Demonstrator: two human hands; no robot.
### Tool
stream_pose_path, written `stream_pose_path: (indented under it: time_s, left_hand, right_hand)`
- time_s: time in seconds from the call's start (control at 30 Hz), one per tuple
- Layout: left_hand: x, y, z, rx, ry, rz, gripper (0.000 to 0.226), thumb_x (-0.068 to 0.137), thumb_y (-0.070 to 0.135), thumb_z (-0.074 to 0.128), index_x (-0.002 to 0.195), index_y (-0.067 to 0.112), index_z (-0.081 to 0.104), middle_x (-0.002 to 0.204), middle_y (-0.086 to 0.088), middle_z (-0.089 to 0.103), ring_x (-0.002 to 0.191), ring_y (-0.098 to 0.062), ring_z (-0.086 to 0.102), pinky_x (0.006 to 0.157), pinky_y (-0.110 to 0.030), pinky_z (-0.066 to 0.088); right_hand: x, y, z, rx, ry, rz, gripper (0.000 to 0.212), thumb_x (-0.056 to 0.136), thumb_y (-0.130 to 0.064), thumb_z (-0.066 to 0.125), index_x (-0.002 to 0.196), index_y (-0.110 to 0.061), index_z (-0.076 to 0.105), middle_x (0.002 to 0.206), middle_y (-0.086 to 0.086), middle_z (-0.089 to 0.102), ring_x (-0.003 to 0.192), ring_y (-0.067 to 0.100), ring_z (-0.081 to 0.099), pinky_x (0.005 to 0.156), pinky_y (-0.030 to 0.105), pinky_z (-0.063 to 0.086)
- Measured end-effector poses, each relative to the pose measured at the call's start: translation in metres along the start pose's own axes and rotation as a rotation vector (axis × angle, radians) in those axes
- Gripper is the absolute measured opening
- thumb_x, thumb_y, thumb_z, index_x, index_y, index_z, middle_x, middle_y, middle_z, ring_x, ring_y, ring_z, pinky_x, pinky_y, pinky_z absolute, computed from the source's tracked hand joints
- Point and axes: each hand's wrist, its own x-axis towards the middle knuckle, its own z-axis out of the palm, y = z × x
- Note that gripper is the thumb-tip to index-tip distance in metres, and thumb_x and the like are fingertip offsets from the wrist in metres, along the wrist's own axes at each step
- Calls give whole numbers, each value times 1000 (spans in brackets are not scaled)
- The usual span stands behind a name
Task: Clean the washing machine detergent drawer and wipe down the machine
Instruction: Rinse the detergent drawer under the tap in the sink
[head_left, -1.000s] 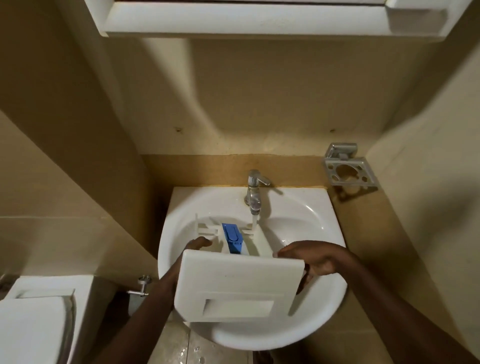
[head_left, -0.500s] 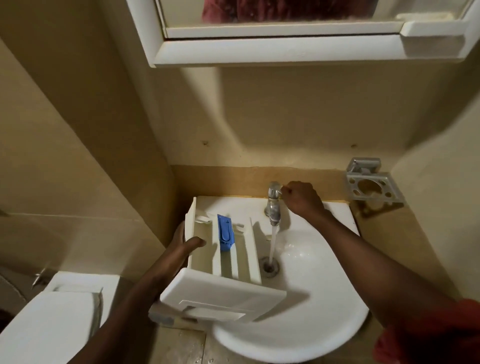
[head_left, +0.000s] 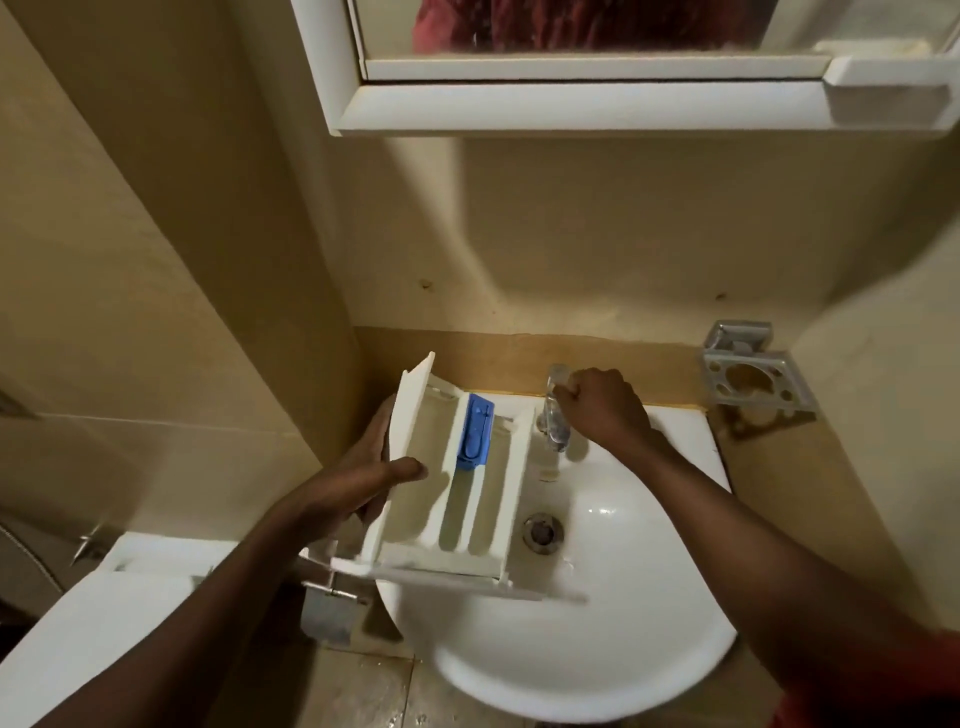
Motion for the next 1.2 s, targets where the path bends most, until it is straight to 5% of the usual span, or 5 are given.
stream_pose_path:
  time_s: [0.17,0.33,0.6,0.87,1.2]
  left_hand:
    - [2,19,-7,95,41,39,75,72,20,69,139,32,38,125,2,58,114,-21,59,89,-40,56]
    - [3,28,-5,294,58,167,76,72,25,71,139,29,37,128,3,54,118,-19,53,97,-47,51]
    - [4,45,16,556,58,465,78,76,25,69,144,34,32,133,9,53,121,-16,49,98,-39,46]
    - [4,52,18,669,58,608,90,78,18,71,150,35,20,146,11,43,130,-14,45,104,-36,42]
    - [8,45,23,846,142,825,82,82,16,67,147,30,19,140,2,46,116,-19,50,90,-20,35]
  right_hand:
    - [-31,-28,-27,549,-175,-164,36,88,-48,63,118,-29,62,111,-17,63,101,-2,58,77,13,45]
    - [-44,-15,-18,92,-326,-295,95,63,-47,85,144,-39,35,142,-8,43,134,20,36,107,38,38]
    - [-48,0,-20,301,-165,-343,85,66,-30,85,136,-36,37,125,-6,61,109,15,59,84,36,54]
    - [-52,-3,-45,177,227,-376,24,71,-3,72,92,-13,67,77,1,71,65,17,62,49,12,37]
    - [-76,-5,-57,108,416,-416,28,65,-2,77,87,-12,63,65,1,66,53,11,48,52,19,29]
